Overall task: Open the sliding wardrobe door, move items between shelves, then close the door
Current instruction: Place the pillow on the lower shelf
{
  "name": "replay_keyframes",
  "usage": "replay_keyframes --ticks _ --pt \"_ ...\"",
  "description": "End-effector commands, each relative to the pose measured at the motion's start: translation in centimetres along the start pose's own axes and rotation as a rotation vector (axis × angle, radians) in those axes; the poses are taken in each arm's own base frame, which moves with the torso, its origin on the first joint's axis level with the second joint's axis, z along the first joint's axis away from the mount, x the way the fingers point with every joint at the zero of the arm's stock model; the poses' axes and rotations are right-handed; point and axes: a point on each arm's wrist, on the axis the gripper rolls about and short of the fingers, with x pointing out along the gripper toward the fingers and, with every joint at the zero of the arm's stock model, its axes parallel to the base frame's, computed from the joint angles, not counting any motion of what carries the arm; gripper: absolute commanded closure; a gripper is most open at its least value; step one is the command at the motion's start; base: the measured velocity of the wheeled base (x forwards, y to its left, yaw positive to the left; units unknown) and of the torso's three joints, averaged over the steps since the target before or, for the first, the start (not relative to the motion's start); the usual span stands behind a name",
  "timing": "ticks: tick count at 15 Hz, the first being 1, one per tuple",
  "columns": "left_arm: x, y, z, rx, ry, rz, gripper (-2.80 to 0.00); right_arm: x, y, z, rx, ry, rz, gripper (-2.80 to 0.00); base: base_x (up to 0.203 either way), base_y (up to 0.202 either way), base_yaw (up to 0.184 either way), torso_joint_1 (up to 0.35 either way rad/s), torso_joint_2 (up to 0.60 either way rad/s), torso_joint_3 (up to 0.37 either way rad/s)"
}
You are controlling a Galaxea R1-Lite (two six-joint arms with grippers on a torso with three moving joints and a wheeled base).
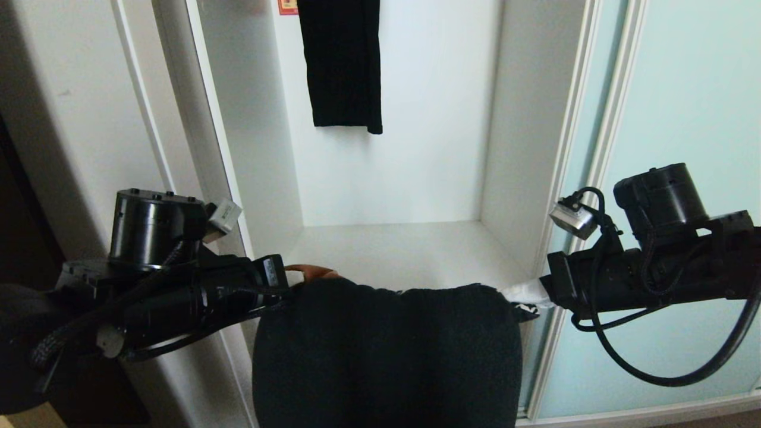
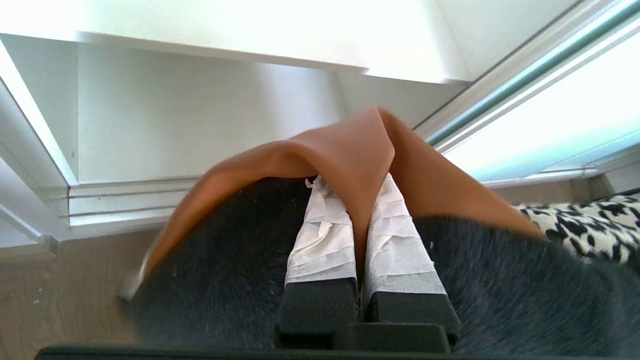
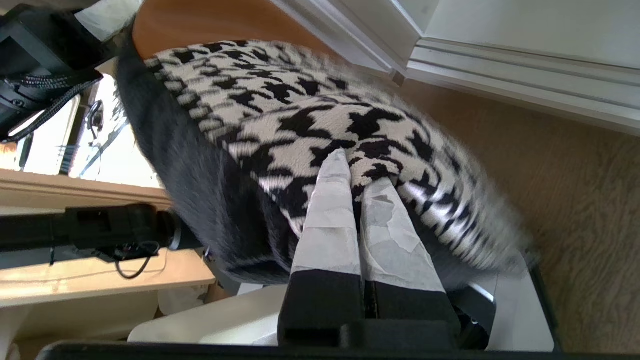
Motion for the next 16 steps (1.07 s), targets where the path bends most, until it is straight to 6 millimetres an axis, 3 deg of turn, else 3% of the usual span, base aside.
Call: replay_keyframes --ticks 1,6,11,16 --pt "-0.8 -0.2 0.1 -0.001 -0.019 -0.012 0.00 -0.3 0.3 -0.3 0.001 0.000 0.006 0.00 0.000 0.000 0.000 0.000 0.00 0.000" --pt "-0.7 0.7 -1.9 -0.003 0.047 0.008 0.00 0.1 -0.5 -0.4 0.017 0.012 -0.006 0.00 0.000 0.000 0.000 0.000 0.00 0.000" --pt "1.3 1.2 -3.0 -0.011 0.118 0.037 0.00 0.2 -1.0 0.8 0.025 -0.017 -0.016 0.00 0.000 0.000 0.000 0.000 0.00 0.000" --pt "1.0 0.8 -2.3 -0.014 0.088 0.023 0.00 -0.1 -1.3 0.9 0.031 -0.027 -0.021 0.00 0.000 0.000 0.000 0.000 0.00 0.000"
